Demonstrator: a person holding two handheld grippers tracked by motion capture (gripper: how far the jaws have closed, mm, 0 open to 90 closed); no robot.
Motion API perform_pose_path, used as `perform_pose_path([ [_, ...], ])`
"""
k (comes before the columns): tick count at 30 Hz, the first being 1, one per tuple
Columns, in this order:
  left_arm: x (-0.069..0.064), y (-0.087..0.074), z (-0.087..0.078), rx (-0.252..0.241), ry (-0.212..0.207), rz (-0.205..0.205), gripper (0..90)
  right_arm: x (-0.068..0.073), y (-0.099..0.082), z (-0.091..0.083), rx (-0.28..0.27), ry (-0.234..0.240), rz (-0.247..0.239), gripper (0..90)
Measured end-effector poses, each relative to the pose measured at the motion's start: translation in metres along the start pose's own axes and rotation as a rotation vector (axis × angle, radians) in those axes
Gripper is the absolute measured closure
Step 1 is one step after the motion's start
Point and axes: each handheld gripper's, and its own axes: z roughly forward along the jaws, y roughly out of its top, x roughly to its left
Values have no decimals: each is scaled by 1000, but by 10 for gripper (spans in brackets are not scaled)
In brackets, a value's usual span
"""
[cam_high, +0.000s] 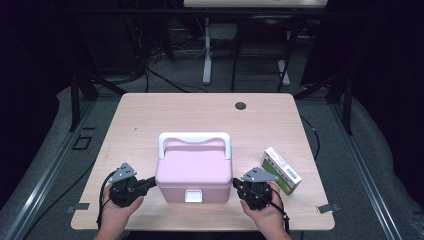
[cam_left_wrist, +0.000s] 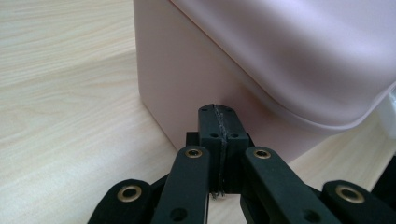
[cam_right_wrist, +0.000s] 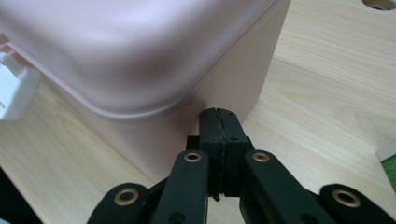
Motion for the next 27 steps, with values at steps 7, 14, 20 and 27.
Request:
perform_pose_path([
  [7,-4,-4,-3,0,-7,7,900,4,-7,-9,1,19,22,900],
  [14,-5,-4,-4,-2,-1,0,900,2,-9,-9,-8,18,18,863],
  [20,-6,-4,-6,-8,-2,-10,874,4,-9,-9,-13,2,5,862],
  [27,-5,-6,-10,0,-16,-11,840,4,-9,-10,-9,-2,6,840],
])
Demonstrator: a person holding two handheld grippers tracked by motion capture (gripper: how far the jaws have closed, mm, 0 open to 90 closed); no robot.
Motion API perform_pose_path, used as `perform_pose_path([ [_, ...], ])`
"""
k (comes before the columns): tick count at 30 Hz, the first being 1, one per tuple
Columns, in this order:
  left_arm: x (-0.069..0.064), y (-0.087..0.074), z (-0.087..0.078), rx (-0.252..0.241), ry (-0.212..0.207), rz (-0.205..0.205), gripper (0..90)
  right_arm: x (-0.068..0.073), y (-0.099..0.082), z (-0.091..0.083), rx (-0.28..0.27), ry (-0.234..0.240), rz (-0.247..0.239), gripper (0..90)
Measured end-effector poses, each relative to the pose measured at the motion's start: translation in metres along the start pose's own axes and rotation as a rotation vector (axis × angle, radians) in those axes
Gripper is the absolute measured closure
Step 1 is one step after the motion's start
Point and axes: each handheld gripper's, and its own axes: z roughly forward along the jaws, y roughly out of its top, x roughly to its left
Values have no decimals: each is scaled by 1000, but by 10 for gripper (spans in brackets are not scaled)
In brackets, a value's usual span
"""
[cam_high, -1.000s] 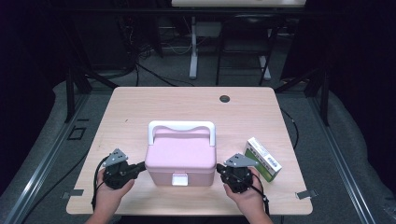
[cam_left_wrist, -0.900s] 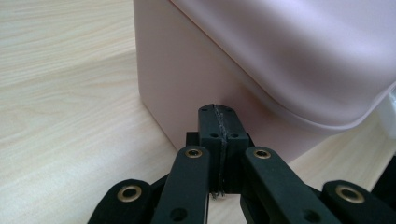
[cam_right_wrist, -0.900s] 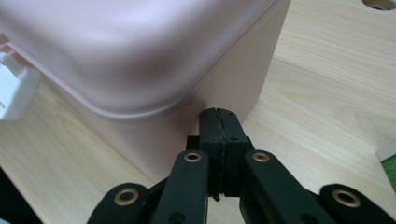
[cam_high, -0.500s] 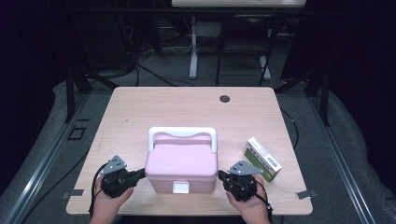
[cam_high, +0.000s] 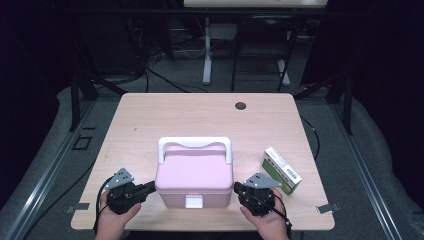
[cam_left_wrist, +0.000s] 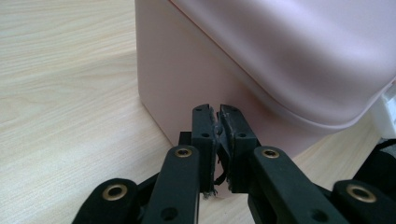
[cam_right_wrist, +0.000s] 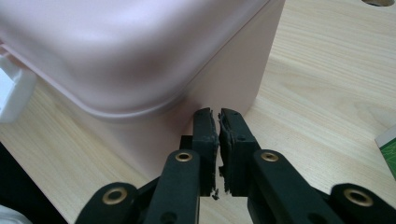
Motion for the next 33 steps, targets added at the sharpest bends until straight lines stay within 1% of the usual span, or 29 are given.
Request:
perform_pose_path([
  [2,1,0,-1,3,-11,2,831,-1,0,0,1,-2,4,826],
  [4,1,0,-1,4,-10,2,819,-1,0,-1,6,-4,3,817],
  [5,2,1,-1,6,-11,7,819,-2,1,-1,8,-5,1,808],
  [8,5,3,-3,4,-22,1,784,-3,2,-1,19,-10,-14,780],
  [9,7,4,-3,-4,-17,-4,778,-3,3,-1,20,-10,-15,774],
  [10,10,6,-6,2,-8,-7,763,-5,5,-3,19,-16,-27,768],
  [11,12,8,-8,6,-3,-14,747,-6,6,-4,17,-16,-24,760],
  [12,12,8,-8,6,-3,-14,726,-8,8,-6,15,-14,-21,747],
  [13,16,12,-11,-3,-9,-32,703,-10,11,-7,15,-11,-16,730],
  [14,16,12,-11,-3,-9,-32,680,-10,11,-7,15,-11,-16,730],
  [15,19,15,-13,-3,-10,-41,665,-15,17,-10,12,2,-4,705],
  [16,20,16,-13,-11,-12,-48,665,-15,17,-10,12,2,-4,705],
  [17,21,19,-15,-1,-8,-45,638,-19,22,-13,10,5,4,684],
  [18,21,22,-15,-9,-7,-44,638,-19,22,-13,10,5,4,684],
  [20,22,28,-17,-5,-4,-37,608,-23,30,-16,10,9,5,659],
  [21,22,35,-18,-1,3,-21,589,-26,35,-18,5,10,2,654],
  [22,22,35,-18,-1,3,-21,577,-26,35,-18,5,10,2,654],
  [23,23,43,-19,1,3,-4,571,-28,42,-19,-4,12,-2,648],
  [24,23,43,-19,1,3,-4,570,-28,42,-19,-4,12,-2,648],
  [26,22,51,-19,-6,0,-6,561,-30,52,-19,-17,15,3,641],
  [27,23,56,-19,-10,-7,-4,561,-30,52,-19,-17,15,3,641],
  [28,23,62,-19,-14,-15,-7,552,-31,56,-19,-23,22,3,639],
  [29,23,72,-18,-29,-38,-15,538,-32,63,-18,-31,42,17,636],
  [30,23,72,-18,-29,-38,-15,531,-32,63,-18,-31,42,17,636],
  [31,23,77,-17,-34,-45,-20,524,-33,70,-15,-35,55,18,628],
  [32,23,82,-15,-34,-45,-22,524,-33,70,-15,-35,55,18,628],
  [33,23,86,-14,-34,-45,-19,517,-34,74,-14,-38,60,17,623],
])
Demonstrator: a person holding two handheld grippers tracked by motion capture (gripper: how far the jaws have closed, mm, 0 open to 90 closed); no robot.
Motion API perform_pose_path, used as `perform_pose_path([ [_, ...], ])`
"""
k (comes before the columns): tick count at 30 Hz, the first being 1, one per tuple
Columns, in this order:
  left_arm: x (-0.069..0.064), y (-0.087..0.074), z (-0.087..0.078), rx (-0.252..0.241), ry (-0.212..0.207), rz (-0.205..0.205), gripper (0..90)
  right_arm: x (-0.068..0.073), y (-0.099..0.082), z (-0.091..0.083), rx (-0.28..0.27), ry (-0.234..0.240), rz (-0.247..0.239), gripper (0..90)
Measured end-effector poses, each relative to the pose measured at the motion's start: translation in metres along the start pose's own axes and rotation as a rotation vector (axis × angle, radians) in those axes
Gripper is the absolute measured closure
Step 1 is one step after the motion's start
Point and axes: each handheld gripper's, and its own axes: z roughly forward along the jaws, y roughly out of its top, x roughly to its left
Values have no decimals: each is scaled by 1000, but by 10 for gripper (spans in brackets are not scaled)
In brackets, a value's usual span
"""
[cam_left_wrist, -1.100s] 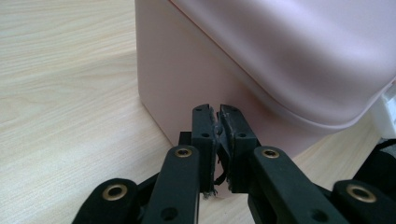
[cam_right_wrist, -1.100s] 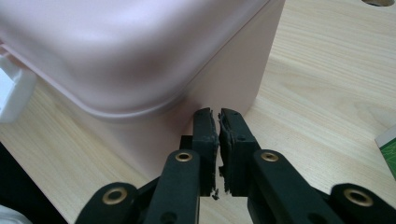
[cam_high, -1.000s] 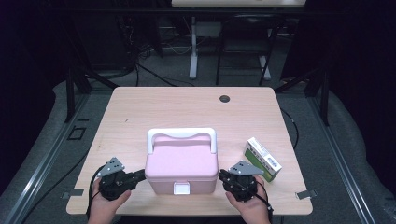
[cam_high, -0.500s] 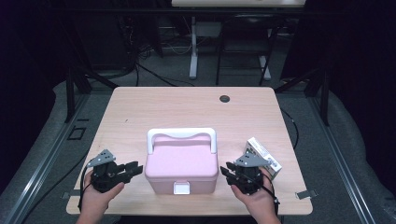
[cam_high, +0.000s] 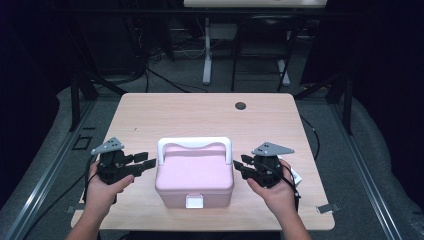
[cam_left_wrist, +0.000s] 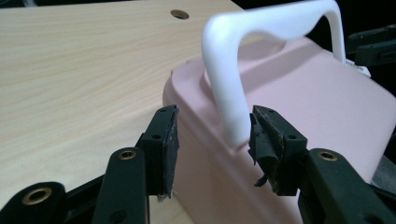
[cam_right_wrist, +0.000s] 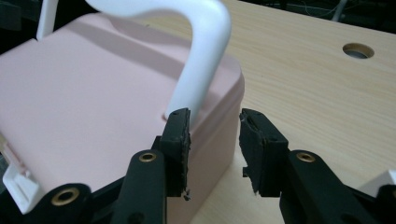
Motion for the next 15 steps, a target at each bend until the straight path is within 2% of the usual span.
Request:
perform_pose_path([
  [2,-2,10,7,12,-6,7,494,1,11,2,-15,16,-3,612],
  [7,-3,21,16,27,-3,17,468,1,26,8,-17,53,4,600],
  [10,-2,23,19,21,-17,2,455,2,30,14,-16,67,19,596],
  [12,-2,23,20,25,-22,2,458,3,30,17,-18,61,22,589],
  [13,-3,20,22,32,-45,0,469,3,29,17,-19,56,21,588],
  [15,-3,19,22,30,-52,-1,473,3,29,17,-14,55,20,588],
])
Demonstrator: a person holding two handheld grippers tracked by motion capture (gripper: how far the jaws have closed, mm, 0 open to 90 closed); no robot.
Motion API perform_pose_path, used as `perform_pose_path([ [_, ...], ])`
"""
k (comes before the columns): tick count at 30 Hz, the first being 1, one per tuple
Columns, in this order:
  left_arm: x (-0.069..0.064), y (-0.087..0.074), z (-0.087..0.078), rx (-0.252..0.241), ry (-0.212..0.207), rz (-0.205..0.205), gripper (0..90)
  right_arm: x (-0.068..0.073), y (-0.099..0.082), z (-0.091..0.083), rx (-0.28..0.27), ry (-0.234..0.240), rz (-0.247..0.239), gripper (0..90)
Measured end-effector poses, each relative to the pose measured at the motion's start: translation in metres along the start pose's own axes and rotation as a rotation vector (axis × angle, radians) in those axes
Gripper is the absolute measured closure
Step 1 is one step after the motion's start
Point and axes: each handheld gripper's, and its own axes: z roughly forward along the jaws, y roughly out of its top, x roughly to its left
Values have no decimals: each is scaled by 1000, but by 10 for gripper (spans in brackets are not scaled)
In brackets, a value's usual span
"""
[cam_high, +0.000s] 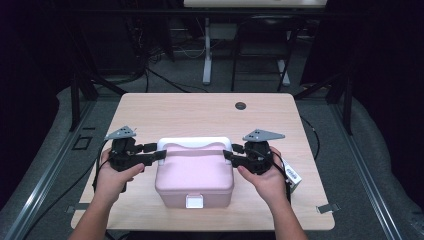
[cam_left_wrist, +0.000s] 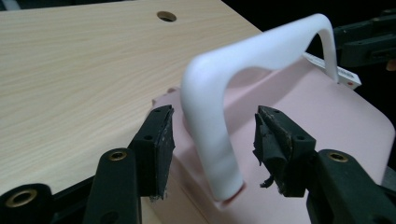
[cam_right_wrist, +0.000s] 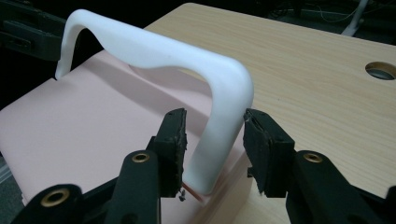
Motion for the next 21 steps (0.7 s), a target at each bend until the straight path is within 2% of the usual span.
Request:
perform_pose_path([
  [5,-3,-7,5,11,3,4,474,-4,-7,2,8,23,17,602],
  [9,-5,-9,7,25,0,28,534,-4,-11,6,18,35,19,607],
  [12,-5,-11,8,27,6,30,577,-2,-13,8,21,31,21,640],
  [13,-5,-11,8,23,6,26,577,-2,-13,8,21,31,21,640],
  [16,-4,-13,5,10,6,33,652,-1,-14,6,20,33,34,667],
  [21,-5,-14,2,10,7,49,692,2,-17,3,13,34,19,698],
])
